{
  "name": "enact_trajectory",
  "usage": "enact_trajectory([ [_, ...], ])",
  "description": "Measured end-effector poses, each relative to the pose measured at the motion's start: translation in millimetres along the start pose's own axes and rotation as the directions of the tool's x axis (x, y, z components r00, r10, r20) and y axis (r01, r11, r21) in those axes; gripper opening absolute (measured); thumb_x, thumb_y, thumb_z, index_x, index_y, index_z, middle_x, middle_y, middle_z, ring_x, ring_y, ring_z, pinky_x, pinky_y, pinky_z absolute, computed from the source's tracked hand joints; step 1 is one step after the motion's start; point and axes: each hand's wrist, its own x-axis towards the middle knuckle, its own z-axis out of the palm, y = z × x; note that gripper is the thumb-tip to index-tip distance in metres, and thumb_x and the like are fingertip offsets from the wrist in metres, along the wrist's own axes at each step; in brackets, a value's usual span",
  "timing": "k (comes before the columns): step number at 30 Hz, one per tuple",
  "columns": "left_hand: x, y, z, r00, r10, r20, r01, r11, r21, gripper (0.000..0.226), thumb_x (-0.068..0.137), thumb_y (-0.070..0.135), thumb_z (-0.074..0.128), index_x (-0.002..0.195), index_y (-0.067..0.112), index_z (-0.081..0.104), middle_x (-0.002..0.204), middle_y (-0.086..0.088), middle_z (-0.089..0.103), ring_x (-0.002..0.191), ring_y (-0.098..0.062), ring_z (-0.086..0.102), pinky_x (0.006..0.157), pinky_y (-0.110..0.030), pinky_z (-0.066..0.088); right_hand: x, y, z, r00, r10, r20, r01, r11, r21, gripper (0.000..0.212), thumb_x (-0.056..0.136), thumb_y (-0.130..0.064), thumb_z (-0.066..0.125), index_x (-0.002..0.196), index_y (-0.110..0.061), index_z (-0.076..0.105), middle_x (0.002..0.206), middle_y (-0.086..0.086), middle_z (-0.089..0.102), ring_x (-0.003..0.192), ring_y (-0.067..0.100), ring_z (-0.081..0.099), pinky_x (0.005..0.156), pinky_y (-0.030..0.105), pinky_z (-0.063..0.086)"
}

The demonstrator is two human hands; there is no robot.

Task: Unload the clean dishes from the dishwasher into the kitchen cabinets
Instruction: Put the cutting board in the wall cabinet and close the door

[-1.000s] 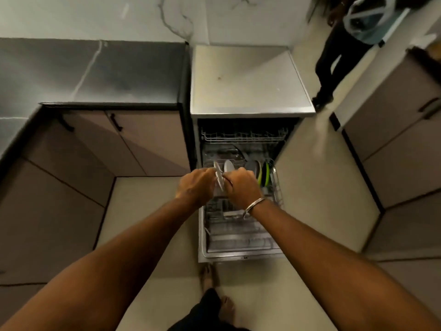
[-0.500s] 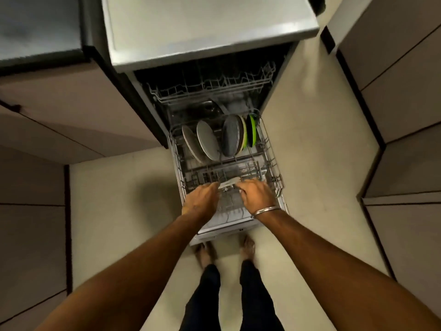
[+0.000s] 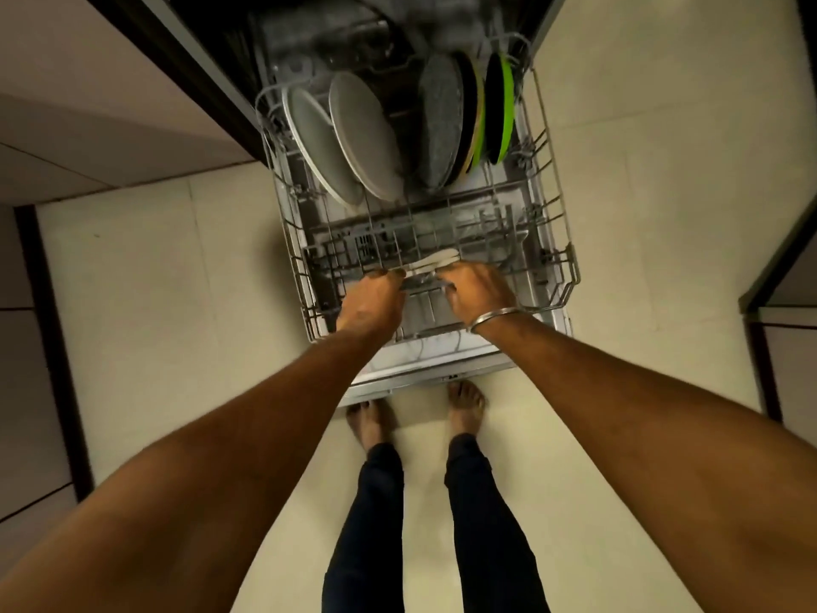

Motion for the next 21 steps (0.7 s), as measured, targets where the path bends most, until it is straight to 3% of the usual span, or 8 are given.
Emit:
enact_trajectory([
  [3,26,-10,27,1.0,-0.014,0.011,0.013,0.999,0.034,0.023,0.106,0.023,0.05,0.126,0.019,0.06,0.105,-0.014,0.067,0.079,-0.022,0.054,0.069,-0.036,0.045,25,14,31,1.0,-0.024,0.008,0.024,0.999,-0.041,0.03,0.085,-0.013,0.063,0.11,-0.024,0.075,0.108,0.004,0.074,0.096,0.03,0.07,0.083,0.037,0.059],
  [7,55,-25,48,1.0,0.01,-0.019,-0.011,1.0,-0.005,0.024,0.106,0.019,0.051,0.128,0.018,0.06,0.108,-0.014,0.068,0.089,-0.028,0.063,0.07,-0.034,0.044,51,28,55,0.994,-0.107,-0.012,0.105,0.99,-0.092,0.036,0.084,-0.003,0.068,0.113,-0.023,0.077,0.113,0.004,0.073,0.103,0.032,0.066,0.085,0.042,0.057],
  [11,78,-36,57,1.0,-0.007,0.019,0.007,1.0,0.018,0.023,0.104,0.022,0.054,0.127,0.02,0.06,0.112,-0.013,0.067,0.096,-0.029,0.065,0.083,-0.044,0.057,70,38,64,0.981,-0.154,0.115,0.174,0.965,-0.197,0.024,0.09,-0.023,0.067,0.112,-0.02,0.076,0.118,0.006,0.07,0.108,0.03,0.059,0.088,0.042,0.052],
  [16,90,-37,71,0.999,0.01,0.038,-0.015,0.992,0.123,0.026,0.101,0.019,0.058,0.127,0.02,0.063,0.118,-0.012,0.067,0.1,-0.029,0.066,0.082,-0.039,0.053,76,39,75,0.969,-0.141,0.202,0.195,0.941,-0.278,0.037,0.084,-0.031,0.076,0.118,-0.019,0.071,0.124,0.005,0.066,0.115,0.03,0.055,0.093,0.044,0.051],
  [21,90,-36,84,1.0,0.012,0.002,-0.013,0.992,0.126,0.052,0.1,0.016,0.062,0.145,0.018,0.037,0.124,-0.015,0.06,0.106,-0.031,0.062,0.078,-0.035,0.044,81,37,84,0.979,-0.08,0.19,0.133,0.949,-0.287,0.067,0.077,-0.031,0.083,0.134,-0.014,0.053,0.123,0.013,0.066,0.116,0.033,0.057,0.091,0.044,0.052],
])
